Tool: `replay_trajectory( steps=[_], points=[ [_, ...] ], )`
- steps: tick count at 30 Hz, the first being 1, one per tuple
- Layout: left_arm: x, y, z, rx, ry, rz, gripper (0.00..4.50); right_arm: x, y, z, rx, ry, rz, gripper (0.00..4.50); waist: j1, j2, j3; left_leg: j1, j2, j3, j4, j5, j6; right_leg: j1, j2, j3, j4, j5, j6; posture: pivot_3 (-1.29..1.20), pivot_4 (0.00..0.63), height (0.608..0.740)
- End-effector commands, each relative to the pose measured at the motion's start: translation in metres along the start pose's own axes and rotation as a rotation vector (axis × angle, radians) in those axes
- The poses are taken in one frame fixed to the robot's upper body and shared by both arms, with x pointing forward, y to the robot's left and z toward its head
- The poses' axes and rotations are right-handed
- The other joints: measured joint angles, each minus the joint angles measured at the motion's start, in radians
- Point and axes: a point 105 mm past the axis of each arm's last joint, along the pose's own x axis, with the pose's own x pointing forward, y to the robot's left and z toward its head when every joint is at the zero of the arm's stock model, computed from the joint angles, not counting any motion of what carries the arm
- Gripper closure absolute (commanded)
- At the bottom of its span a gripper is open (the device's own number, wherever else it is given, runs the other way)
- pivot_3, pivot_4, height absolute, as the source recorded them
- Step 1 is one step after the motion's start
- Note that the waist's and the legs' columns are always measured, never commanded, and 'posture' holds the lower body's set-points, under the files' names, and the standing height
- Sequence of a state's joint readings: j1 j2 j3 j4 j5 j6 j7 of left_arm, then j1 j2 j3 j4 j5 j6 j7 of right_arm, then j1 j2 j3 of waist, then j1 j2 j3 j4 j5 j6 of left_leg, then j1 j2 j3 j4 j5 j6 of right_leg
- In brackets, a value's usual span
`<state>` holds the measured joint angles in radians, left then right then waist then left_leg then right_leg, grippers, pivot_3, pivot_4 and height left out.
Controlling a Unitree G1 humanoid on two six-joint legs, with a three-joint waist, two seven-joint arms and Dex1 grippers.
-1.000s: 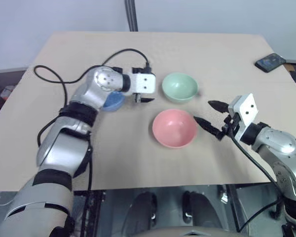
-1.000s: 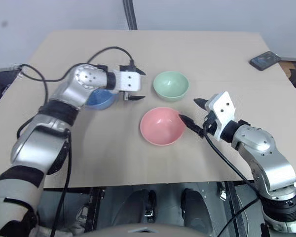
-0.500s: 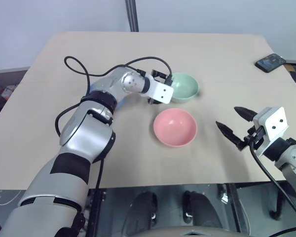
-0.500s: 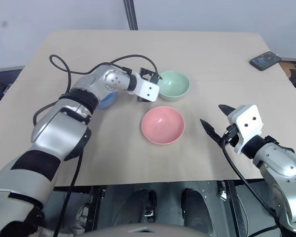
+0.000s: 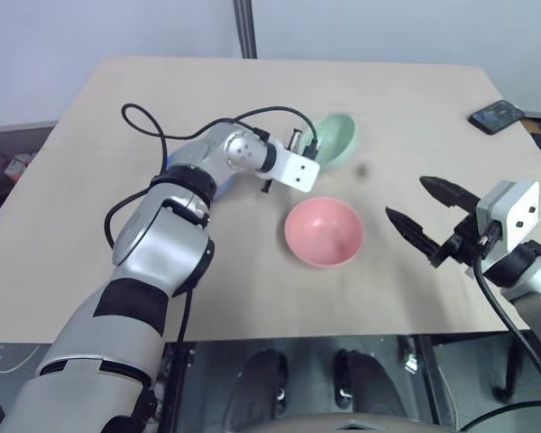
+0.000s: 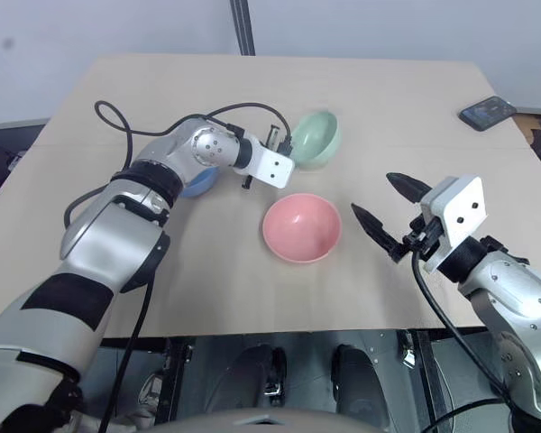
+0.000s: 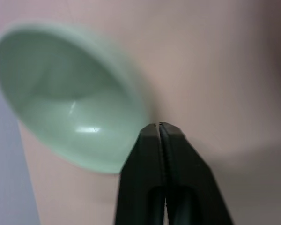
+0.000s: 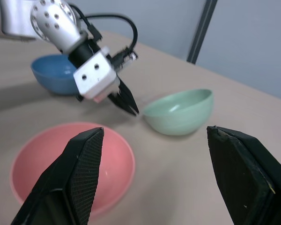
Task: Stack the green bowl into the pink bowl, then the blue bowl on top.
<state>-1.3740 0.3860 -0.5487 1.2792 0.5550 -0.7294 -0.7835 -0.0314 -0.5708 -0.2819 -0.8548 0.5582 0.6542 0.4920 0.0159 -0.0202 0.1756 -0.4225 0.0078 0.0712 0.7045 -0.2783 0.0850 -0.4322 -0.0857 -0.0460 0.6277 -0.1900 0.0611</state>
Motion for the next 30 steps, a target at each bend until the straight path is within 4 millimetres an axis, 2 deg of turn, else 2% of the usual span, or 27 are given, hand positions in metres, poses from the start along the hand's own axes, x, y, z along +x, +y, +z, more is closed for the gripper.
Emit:
replay_trajectory(
  steps=[1, 6, 10, 11, 12, 14, 15, 16, 17, 26, 30],
  points=[
    [-0.010, 0.018, 0.006, 0.007, -0.036, 0.061, 4.45, 0.001, -0.003, 0.010, -0.026, -0.048, -0.010, 0.79, 0.000, 0.000, 0.000, 0.000, 0.000, 0.000, 0.000, 0.000, 0.000, 0.000, 0.000, 0.000, 0.000, 0.000, 0.000, 0.00, 0.150, 0.740],
    [-0.026, 0.032, 0.015, -0.055, -0.138, 0.093, 4.45, 0.001, -0.009, 0.007, -0.020, -0.047, -0.022, 0.79, -0.001, 0.000, 0.000, -0.001, 0.000, 0.000, 0.000, 0.000, 0.000, 0.000, 0.000, 0.000, 0.000, 0.000, 0.001, 0.00, 0.150, 0.740],
    [-0.035, 0.040, 0.007, -0.122, -0.119, 0.114, 4.45, 0.001, -0.017, 0.002, -0.007, -0.048, -0.049, 0.79, -0.002, 0.000, 0.000, -0.001, -0.001, 0.000, 0.000, 0.000, 0.000, 0.000, 0.000, 0.000, 0.000, 0.001, 0.001, 0.00, 0.150, 0.740],
    [-0.036, 0.040, 0.005, -0.145, -0.114, 0.115, 4.22, 0.002, -0.017, 0.000, -0.005, -0.047, -0.050, 0.79, -0.001, 0.000, 0.000, 0.000, -0.001, 0.000, 0.000, 0.000, 0.000, 0.000, 0.000, 0.000, 0.000, 0.001, 0.001, 0.00, 0.150, 0.740],
    [-0.035, 0.039, 0.004, -0.150, -0.106, 0.111, 3.71, 0.003, -0.017, -0.001, -0.006, -0.046, -0.047, 0.79, -0.001, 0.000, 0.000, 0.000, -0.001, 0.000, 0.000, 0.000, 0.000, 0.000, 0.000, 0.000, 0.000, 0.001, 0.001, 0.00, 0.150, 0.740],
    [-0.033, 0.041, 0.003, -0.155, -0.091, 0.140, 3.40, 0.005, -0.015, -0.001, -0.006, -0.051, -0.040, 0.79, -0.001, 0.000, 0.000, -0.001, -0.001, 0.000, 0.000, 0.000, 0.000, 0.000, 0.000, 0.000, 0.000, 0.001, 0.001, 0.00, 0.150, 0.740],
    [-0.031, 0.043, 0.003, -0.144, -0.083, 0.147, 2.77, 0.006, -0.015, -0.001, -0.008, -0.052, -0.037, 0.79, -0.001, 0.000, 0.000, -0.001, -0.001, 0.000, 0.001, 0.000, 0.000, 0.000, 0.000, 0.000, 0.000, 0.001, 0.001, 0.00, 0.150, 0.740],
    [-0.029, 0.045, 0.005, -0.133, -0.075, 0.153, 2.60, 0.006, -0.015, -0.002, -0.010, -0.051, -0.036, 0.79, -0.001, 0.000, 0.000, -0.001, -0.001, 0.000, 0.001, 0.000, 0.000, 0.000, 0.000, 0.001, 0.000, 0.001, 0.001, 0.00, 0.150, 0.740],
    [-0.027, 0.047, 0.006, -0.119, -0.069, 0.159, 2.22, 0.006, -0.015, -0.002, -0.011, -0.051, -0.036, 0.79, 0.000, 0.000, 0.000, -0.001, -0.001, 0.000, 0.001, 0.000, 0.000, 0.000, 0.000, 0.000, 0.000, 0.001, 0.002, 0.00, 0.150, 0.740],
    [0.003, 0.050, 0.011, 0.023, 0.085, 0.175, 2.22, 0.007, -0.010, -0.007, -0.015, -0.050, -0.049, 0.79, 0.000, 0.000, 0.000, -0.001, -0.002, 0.000, 0.001, 0.000, 0.000, 0.000, 0.000, 0.001, 0.000, 0.001, 0.002, 0.00, 0.150, 0.740],
    [0.011, 0.053, 0.013, 0.050, 0.134, 0.192, 2.22, 0.005, -0.010, -0.007, -0.024, -0.051, -0.065, 0.79, -0.001, 0.000, 0.000, -0.001, -0.002, 0.000, 0.001, 0.000, 0.000, 0.000, 0.000, 0.001, 0.000, 0.001, 0.002, 0.00, 0.150, 0.740]
  ],
)
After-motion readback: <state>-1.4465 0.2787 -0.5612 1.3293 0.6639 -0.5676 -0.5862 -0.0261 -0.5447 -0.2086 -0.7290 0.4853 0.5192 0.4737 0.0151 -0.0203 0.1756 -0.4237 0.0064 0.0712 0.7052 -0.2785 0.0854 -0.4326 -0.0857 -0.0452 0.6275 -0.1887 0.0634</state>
